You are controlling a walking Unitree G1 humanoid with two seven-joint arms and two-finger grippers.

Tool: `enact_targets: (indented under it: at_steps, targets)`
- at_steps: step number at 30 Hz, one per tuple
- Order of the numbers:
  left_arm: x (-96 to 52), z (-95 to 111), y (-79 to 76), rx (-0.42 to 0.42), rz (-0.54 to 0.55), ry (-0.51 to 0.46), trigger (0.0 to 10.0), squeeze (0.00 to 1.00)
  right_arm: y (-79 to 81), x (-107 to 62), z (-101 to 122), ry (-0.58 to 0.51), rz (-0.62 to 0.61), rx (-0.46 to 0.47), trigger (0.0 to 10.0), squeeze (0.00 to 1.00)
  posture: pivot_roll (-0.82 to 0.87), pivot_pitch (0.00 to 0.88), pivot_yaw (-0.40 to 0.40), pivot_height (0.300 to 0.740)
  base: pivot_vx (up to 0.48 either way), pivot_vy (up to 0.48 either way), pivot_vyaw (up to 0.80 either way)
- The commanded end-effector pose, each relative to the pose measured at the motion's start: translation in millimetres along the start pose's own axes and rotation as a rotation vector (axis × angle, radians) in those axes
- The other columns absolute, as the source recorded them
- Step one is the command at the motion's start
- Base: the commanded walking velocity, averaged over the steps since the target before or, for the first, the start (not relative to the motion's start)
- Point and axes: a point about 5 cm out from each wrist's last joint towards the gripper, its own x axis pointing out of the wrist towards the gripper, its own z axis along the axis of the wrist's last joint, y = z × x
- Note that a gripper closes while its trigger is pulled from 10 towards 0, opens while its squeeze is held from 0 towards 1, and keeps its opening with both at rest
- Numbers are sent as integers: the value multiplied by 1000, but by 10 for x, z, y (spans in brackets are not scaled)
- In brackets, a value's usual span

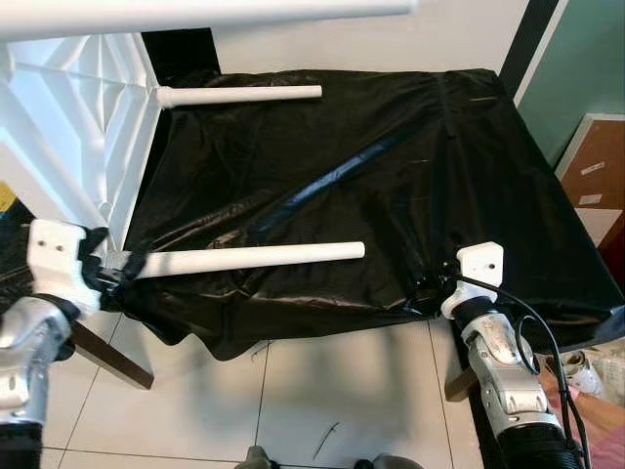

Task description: Building children table

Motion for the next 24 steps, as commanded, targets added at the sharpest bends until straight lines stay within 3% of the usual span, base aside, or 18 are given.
enact_targets:
  at_steps: [1, 4, 10, 13, 17, 24]
  targets:
    - [-5, 19, -54, -2, -43, -17, 10000, 0, 5, -26, -43, 22, -4, 21, 10000, 0, -20, 73, 7, 740, 0, 0, 0]
    - [16, 20, -214, -27, -133, -26, 10000, 0, 13, -12, -37, 16, 4, 23, 10000, 0, -15, 73, 6, 740, 0, 0, 0]
    - [52, 8, -297, -36, -142, -38, 10000, 0, 21, -7, -34, 12, 7, 26, 10000, 0, -14, 73, 8, 740, 0, 0, 0]
    - [151, -56, -432, -54, -86, -55, 10000, 0, 58, -18, -27, 5, 11, 32, 10000, 0, -17, 76, 17, 740, 0, 0, 0]
    - [170, -68, -458, -66, -64, -57, 10000, 0, 67, -23, -25, 3, 11, 33, 10000, 0, -17, 76, 17, 740, 0, 0, 0]
    - [263, -73, -660, -127, 52, -113, 10000, 0, 80, -53, -23, -10, -8, 37, 10000, 0, -23, 69, 25, 740, 0, 0, 0]
